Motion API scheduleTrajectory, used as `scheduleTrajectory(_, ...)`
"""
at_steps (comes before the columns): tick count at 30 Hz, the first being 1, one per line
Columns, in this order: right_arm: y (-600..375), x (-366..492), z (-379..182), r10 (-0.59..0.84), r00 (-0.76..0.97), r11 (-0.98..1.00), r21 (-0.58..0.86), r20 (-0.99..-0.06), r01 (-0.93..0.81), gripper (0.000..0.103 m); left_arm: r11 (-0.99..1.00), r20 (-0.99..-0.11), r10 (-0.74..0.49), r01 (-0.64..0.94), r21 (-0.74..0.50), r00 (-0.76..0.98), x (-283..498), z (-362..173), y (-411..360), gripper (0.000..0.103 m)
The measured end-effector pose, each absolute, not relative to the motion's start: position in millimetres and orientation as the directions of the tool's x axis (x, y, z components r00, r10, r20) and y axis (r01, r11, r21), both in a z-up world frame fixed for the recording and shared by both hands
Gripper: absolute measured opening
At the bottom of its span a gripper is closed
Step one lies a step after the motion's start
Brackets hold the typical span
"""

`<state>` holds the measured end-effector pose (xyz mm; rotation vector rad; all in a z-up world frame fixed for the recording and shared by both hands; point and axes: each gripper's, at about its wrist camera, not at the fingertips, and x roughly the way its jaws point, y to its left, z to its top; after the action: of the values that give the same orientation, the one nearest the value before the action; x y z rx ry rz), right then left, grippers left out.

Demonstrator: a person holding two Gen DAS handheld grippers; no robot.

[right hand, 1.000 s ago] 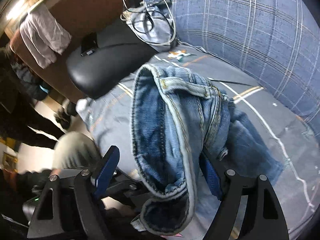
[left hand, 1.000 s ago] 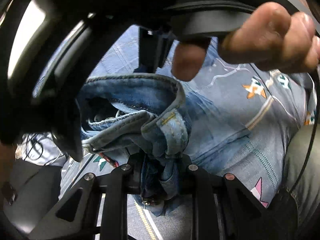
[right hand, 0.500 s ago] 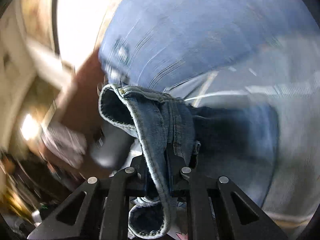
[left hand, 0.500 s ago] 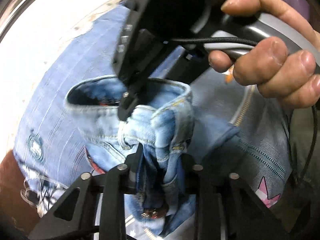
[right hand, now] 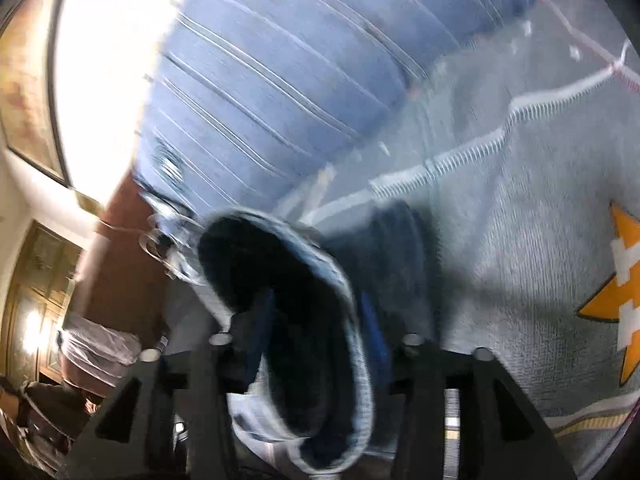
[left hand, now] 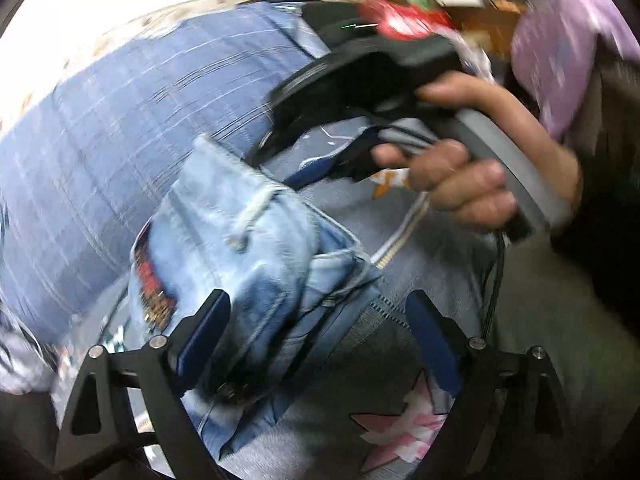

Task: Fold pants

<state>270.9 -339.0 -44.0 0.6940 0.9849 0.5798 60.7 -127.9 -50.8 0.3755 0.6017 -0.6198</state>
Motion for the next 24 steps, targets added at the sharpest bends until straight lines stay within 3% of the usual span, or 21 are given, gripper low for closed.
scheduleTrajectory(3, -348.3, 244.4, -19.5, 0.707, 0.547, 0.628, 0.754, -0.448, -0.194, 0.063, 0.812, -0.609, -0.447, 0.583, 0.031, 0.655, 73.5, -41.1, -100.9, 0.09)
scheduleTrajectory(5, -347.9, 236.0, -17.6, 0.75, 0.525, 0.582, 0.779, -0.403, -0.234, 0.063, 0.856, -0.603, -0.428, 0.517, -0.03, 0.673, 87.4, -40.4, -84.1, 0.09)
scheduleTrajectory(8, -330.2, 238.2, -28.4, 0.761, 0.453, 0.604, 0.762, -0.464, -0.234, 0.063, 0.915, -0.624, -0.375, 0.381, -0.132, 0.685, 112.0, -47.8, -59.1, 0.09)
scheduleTrajectory(10, -316.4, 239.7, -28.5, 0.727, 0.44, 0.661, 0.71, -0.528, -0.242, 0.048, 0.903, -0.629, -0.426, 0.346, -0.254, 0.65, 123.5, -53.4, -45.5, 0.09)
scheduleTrajectory(11, -306.0, 241.6, -30.5, 0.689, 0.426, 0.712, 0.656, -0.586, -0.25, 0.017, 0.896, -0.63, -0.444, 0.337, -0.29, 0.638, 122.8, -58.9, -43.4, 0.09)
scheduleTrajectory(12, -298.1, 242.3, -34.2, 0.683, 0.41, 0.723, 0.641, -0.605, -0.259, 0.01, 0.892, -0.634, -0.453, 0.324, -0.316, 0.627, 125.4, -61.6, -40.0, 0.09)
scheduleTrajectory(17, -308.2, 208.4, -3.2, 0.688, 0.477, 0.715, 0.626, -0.547, -0.311, 0.009, 0.846, -0.616, -0.526, 0.288, -0.449, 0.586, 129.6, -62.6, -28.3, 0.091)
scheduleTrajectory(19, -311.6, 209.4, -17.7, 0.616, 0.471, 0.778, 0.583, -0.631, -0.234, 0.009, 0.845, -0.644, -0.527, 0.259, -0.469, 0.555, 134.0, -71.2, -31.7, 0.093)
scheduleTrajectory(20, -309.9, 218.7, -45.1, 0.534, 0.41, 0.84, 0.521, -0.74, -0.152, 0.011, 0.853, -0.67, -0.514, 0.24, -0.463, 0.535, 137.6, -77.6, -33.8, 0.093)
scheduleTrajectory(21, -309.8, 227.7, -67.0, 0.513, 0.355, 0.853, 0.511, -0.782, -0.107, 0.013, 0.875, -0.712, -0.477, 0.207, -0.437, 0.514, 143.4, -85.8, -36.8, 0.093)
scheduleTrajectory(22, -312.7, 234.2, -88.6, 0.516, 0.282, 0.849, 0.527, -0.809, -0.041, 0.014, 0.885, -0.737, -0.459, 0.188, -0.425, 0.496, 147.4, -92.4, -37.6, 0.093)
scheduleTrajectory(24, -320.2, 232.5, -74.8, 0.541, 0.336, 0.828, 0.559, -0.771, -0.052, 0.026, 0.868, -0.737, -0.483, 0.148, -0.474, 0.473, 150.6, -98.1, -30.3, 0.093)
